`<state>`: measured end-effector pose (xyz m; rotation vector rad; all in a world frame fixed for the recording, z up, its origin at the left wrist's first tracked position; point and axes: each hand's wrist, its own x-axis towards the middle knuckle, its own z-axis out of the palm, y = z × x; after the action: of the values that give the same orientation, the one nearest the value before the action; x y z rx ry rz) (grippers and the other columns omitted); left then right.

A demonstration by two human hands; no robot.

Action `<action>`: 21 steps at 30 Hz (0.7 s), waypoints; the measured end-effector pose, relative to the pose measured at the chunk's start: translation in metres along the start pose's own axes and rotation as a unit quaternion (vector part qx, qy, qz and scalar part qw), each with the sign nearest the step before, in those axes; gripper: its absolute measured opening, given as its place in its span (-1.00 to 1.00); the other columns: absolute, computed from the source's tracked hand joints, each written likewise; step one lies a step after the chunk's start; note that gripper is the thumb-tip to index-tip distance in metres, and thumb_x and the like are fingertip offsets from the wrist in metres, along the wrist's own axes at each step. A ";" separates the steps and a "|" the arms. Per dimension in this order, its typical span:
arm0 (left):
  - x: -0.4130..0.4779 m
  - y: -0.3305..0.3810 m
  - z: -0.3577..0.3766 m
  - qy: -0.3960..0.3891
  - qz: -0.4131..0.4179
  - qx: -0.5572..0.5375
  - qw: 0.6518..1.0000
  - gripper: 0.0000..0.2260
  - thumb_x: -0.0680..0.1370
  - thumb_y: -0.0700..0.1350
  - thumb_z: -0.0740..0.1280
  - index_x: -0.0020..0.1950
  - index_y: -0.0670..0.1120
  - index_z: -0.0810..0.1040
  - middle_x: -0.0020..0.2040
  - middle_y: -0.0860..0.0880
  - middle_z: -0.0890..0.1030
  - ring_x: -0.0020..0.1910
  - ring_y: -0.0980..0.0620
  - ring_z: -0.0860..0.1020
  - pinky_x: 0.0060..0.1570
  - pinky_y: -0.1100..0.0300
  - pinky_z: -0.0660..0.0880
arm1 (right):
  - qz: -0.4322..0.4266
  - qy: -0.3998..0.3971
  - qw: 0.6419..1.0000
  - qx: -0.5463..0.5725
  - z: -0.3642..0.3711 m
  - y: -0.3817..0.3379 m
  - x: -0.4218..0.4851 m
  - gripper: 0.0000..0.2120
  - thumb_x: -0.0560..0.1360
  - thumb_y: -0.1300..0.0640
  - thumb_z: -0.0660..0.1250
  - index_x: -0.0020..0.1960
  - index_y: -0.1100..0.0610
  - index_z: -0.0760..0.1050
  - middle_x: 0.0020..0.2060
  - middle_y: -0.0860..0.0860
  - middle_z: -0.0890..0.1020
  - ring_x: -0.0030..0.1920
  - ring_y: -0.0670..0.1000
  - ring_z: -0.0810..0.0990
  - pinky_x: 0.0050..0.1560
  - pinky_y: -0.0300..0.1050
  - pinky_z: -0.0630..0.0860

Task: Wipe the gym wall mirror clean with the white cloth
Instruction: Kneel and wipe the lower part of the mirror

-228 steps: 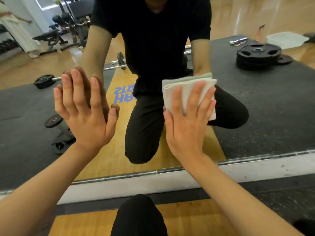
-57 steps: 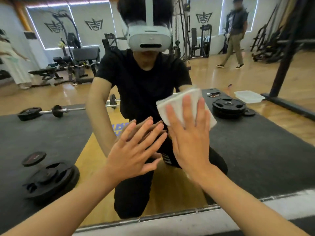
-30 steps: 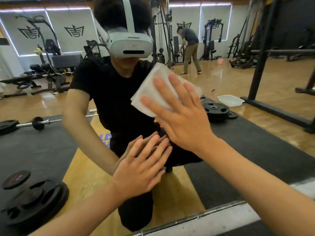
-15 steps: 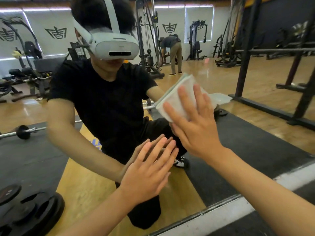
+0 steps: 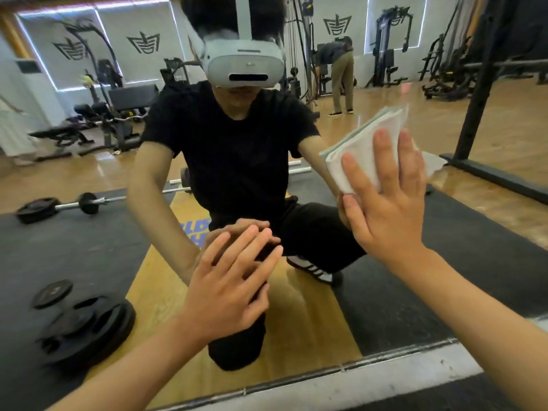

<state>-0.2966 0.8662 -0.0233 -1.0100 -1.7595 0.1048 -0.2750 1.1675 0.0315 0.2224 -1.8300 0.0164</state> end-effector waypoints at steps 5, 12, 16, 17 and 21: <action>0.032 0.013 0.001 0.064 -0.065 0.013 0.996 -0.36 0.54 0.00 0.42 0.60 -0.07 0.34 0.63 -0.15 0.19 0.67 -0.09 0.17 0.59 -0.08 0.16 | 0.018 -0.027 0.999 0.026 -0.005 -0.002 -0.002 -0.48 0.74 -0.07 0.15 0.68 -0.05 0.20 0.66 0.16 0.09 0.66 0.31 0.03 0.64 0.29 0.00; 0.059 0.032 0.026 0.063 -0.143 0.152 0.976 -0.30 0.64 0.24 0.19 0.72 0.00 0.16 0.74 -0.07 0.01 0.71 -0.07 0.05 0.64 -0.10 0.04 | -0.002 -0.042 0.997 0.069 -0.012 0.002 -0.005 -0.46 0.76 -0.06 0.14 0.70 -0.10 0.09 0.67 0.08 0.02 0.68 0.24 0.01 0.65 0.22 -0.03; 0.058 0.040 0.027 0.042 -0.156 0.142 0.977 -0.27 0.64 0.30 0.15 0.74 0.01 0.09 0.74 -0.08 -0.03 0.72 -0.10 0.01 0.65 -0.16 -0.01 | 0.001 -0.041 0.997 0.071 -0.007 0.003 -0.007 -0.43 0.74 -0.03 0.19 0.70 -0.10 0.10 0.69 0.07 0.00 0.67 0.23 -0.03 0.65 0.20 -0.11; 0.059 0.042 0.028 0.037 -0.164 0.141 0.976 -0.25 0.64 0.31 0.15 0.74 0.00 0.07 0.74 -0.09 -0.05 0.72 -0.11 -0.01 0.66 -0.17 -0.03 | -0.001 -0.044 0.997 0.065 -0.006 0.003 -0.007 -0.41 0.74 -0.03 0.20 0.71 -0.10 0.08 0.69 0.07 0.01 0.66 0.23 -0.05 0.65 0.21 -0.12; 0.059 0.048 0.030 0.035 -0.182 0.144 0.972 -0.22 0.61 0.32 0.16 0.74 -0.01 0.04 0.74 -0.10 -0.06 0.72 -0.12 -0.03 0.65 -0.21 -0.05 | -0.010 -0.059 0.996 0.062 -0.005 0.003 -0.009 -0.40 0.73 -0.04 0.22 0.71 -0.08 0.09 0.68 0.12 0.05 0.66 0.24 -0.08 0.63 0.25 -0.12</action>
<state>-0.2988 0.9478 -0.0172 -0.4689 -1.7746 0.0879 -0.2685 1.1723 0.0244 0.3345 -1.9469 0.1056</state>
